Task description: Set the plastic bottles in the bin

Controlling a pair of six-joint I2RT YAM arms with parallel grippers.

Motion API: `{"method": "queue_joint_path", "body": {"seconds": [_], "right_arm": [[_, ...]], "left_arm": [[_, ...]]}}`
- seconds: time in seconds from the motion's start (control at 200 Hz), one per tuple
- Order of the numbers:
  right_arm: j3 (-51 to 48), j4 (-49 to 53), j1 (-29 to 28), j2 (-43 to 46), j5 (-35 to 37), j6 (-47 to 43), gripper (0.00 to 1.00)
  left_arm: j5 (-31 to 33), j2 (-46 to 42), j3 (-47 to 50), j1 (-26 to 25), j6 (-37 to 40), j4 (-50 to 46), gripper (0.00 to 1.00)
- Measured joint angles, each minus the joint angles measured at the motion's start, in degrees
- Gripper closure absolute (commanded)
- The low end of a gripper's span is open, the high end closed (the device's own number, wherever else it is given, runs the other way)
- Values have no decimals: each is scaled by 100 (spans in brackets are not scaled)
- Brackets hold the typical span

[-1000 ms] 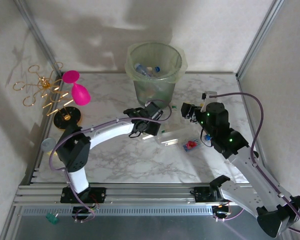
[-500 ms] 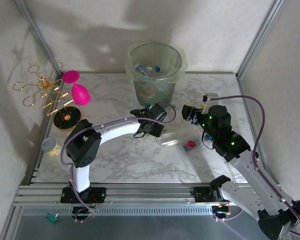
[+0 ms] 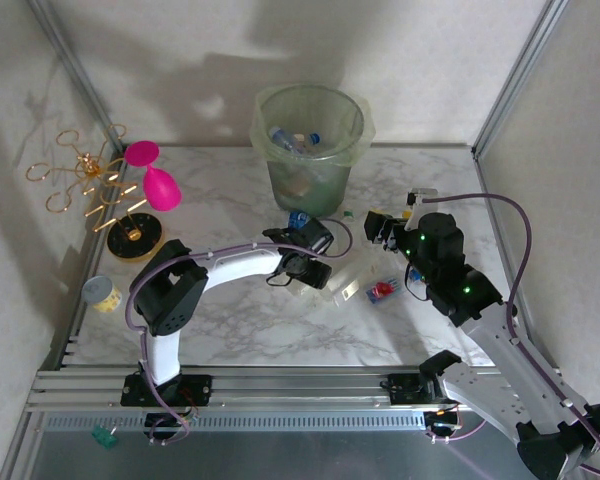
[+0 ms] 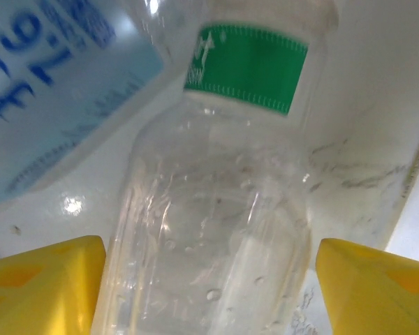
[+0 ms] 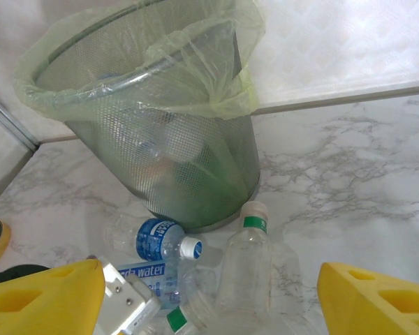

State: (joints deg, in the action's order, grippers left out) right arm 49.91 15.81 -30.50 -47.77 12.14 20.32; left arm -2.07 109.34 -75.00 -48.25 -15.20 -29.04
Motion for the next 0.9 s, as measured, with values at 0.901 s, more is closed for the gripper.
{"method": "queue_joint_path", "body": {"seconds": [0.901], "right_arm": [[120, -24, 15, -79, -802, 245, 11]], "left_arm": [[50, -2037, 129, -44, -72, -278, 51]]}}
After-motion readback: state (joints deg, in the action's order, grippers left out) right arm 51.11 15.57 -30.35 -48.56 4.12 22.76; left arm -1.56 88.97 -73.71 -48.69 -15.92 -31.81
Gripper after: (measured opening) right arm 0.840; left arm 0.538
